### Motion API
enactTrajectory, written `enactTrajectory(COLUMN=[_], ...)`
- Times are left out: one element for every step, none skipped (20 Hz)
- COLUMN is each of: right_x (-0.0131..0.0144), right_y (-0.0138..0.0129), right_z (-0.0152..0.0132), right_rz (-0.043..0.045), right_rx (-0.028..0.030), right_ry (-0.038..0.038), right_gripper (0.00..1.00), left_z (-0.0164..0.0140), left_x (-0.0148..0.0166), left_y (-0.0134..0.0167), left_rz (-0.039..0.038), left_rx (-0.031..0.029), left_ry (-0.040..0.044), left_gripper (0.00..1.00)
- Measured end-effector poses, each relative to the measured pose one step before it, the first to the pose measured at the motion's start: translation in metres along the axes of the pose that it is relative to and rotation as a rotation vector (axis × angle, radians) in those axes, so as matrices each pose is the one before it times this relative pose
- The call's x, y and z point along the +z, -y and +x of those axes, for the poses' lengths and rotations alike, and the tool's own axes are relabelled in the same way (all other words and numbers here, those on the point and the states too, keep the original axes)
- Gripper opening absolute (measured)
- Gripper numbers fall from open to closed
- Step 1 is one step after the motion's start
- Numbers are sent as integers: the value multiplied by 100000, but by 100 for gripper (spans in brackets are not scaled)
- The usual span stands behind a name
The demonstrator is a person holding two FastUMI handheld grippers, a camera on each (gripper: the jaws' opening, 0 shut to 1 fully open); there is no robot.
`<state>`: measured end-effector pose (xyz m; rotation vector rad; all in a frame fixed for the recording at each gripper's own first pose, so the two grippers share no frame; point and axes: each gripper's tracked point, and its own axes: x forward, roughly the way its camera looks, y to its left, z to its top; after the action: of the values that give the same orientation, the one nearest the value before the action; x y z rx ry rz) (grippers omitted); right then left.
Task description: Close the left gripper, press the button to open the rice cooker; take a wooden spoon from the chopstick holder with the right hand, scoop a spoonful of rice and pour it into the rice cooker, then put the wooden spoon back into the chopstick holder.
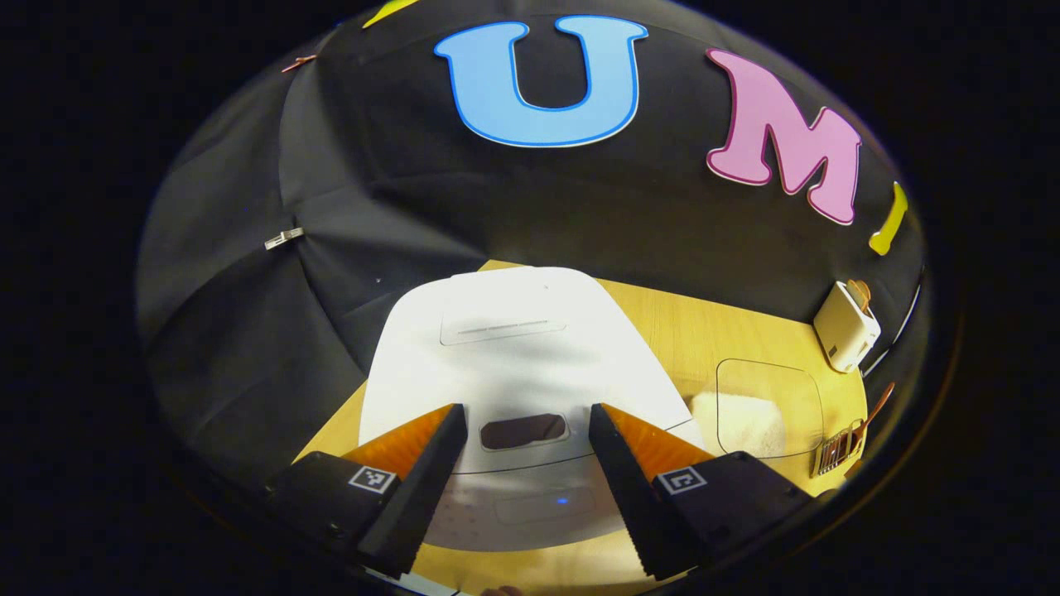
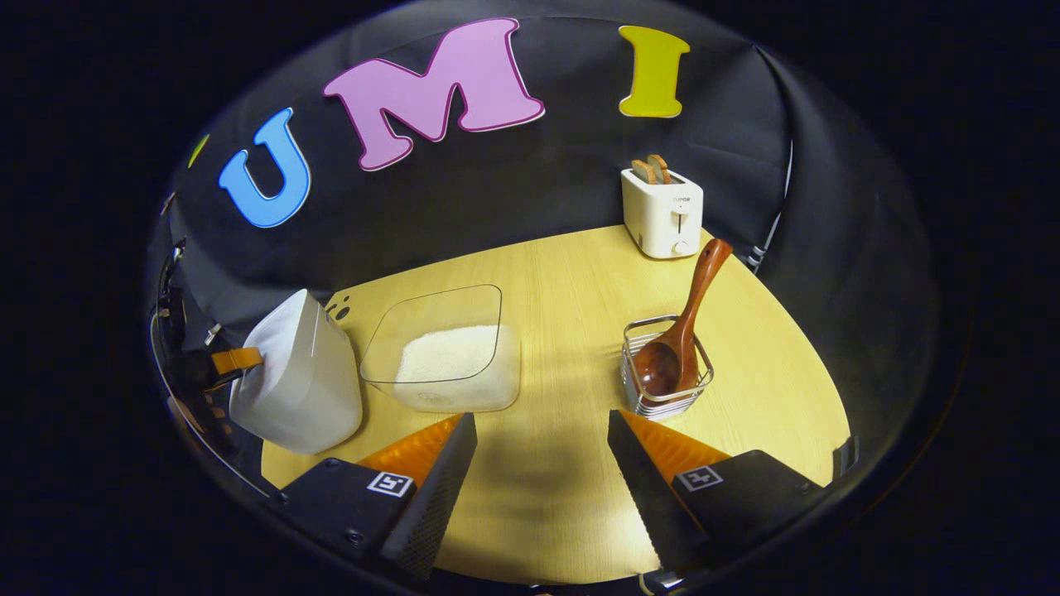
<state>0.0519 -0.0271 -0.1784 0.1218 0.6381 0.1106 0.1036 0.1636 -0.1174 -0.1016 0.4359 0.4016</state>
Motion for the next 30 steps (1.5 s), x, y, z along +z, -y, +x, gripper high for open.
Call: enactTrajectory(right_x=[125,183,37,83,-26,58,474,878,1113,1405,1419,1325,1093,921,500,134,-342,-605,-810,-896,-911,-1067,-883,-339,56,-32,-307,-381,-331,-288], right_y=[-319,-315,-303,-182,-117,-25,152,170,-234,-475,-579,-614,-660,-1019,-938,-954,-975,-861,-1021,-931,-634,-497,-385,-118,-71,118,104,78,249,356], right_z=[-85,-148,-156,-239,-274,-409,-499,-553,-730,-782,-781,-575,-429,-850,-598,-599,-722,-800,-669,-780,-566,-403,-344,-178,-83,-171,-137,-242,-45,-102], right_rz=[-1166,-1140,-880,-618,-284,-40,-587,-821,-1196,-1023,-936,-1068,-937,-391,-240,-59,-643,-294,-360,-789,-805,-1006,-209,872,1411,924,943,1261,1591,1882], right_rx=[341,464,327,117,20,-595,-1367,-1866,-633,154,335,528,488,958,1276,1573,1625,1385,1768,1341,506,6,-311,-493,-864,-1146,-825,-855,-862,-1204], right_ry=[552,720,745,759,849,989,2652,4088,4769,5084,4677,4618,3425,2495,1808,749,-546,-924,-1125,-928,-895,-1480,-1712,-433,535,391,-683,-1041,-869,-873], right_gripper=[99,99,99,99,99,99,99,99,99,99,99,99,99,99,98,98,99,99,99,98,99,98,98,99,99,99,99,98,98,99], left_z=[-142,-284,-539,-621,-732,-770,-846,-931,-1061,-1204,-1274,-1251,-1444,-1404,-1491,-1079,-1044,-820,-486,-703,-388,-289,-223,-290,-72,-19,97,52,-16,-65], left_x=[123,21,131,195,551,638,652,670,604,666,762,785,758,663,256,-56,-134,-226,-246,-531,-549,-597,-791,-598,-422,-77,-72,-126,-412,-426], left_y=[-80,-83,-19,-109,-62,-31,-84,-108,698,585,526,680,948,1041,1321,1312,1059,730,849,862,232,96,123,161,306,163,45,8,132,92], left_rz=[216,-309,46,-166,-600,-377,143,657,308,117,133,183,329,275,-255,-320,-640,-1074,-1125,-496,160,626,988,692,86,-537,-740,-606,-304,44], left_rx=[-329,-366,-530,-284,-457,-270,528,1055,-311,-1144,-1399,-2278,-3066,-3520,-4356,-5147,-4411,-3836,-4867,-4520,-3352,-2174,-1897,-1810,-1780,-1302,-1192,-859,-785,-761], left_ry=[928,-63,1071,2017,3339,4086,4031,4214,4041,4064,4743,4164,4061,2989,1505,-233,-478,-587,-679,-897,-453,-949,-1520,-1821,-1111,-547,-409,-681,-1107,-1497], left_gripper=[98,99,98,96,95,95,95,95,95,95,95,96,95,95,95,95,95,95,95,95,95,95,95,95,95,95,95,95,95,95])
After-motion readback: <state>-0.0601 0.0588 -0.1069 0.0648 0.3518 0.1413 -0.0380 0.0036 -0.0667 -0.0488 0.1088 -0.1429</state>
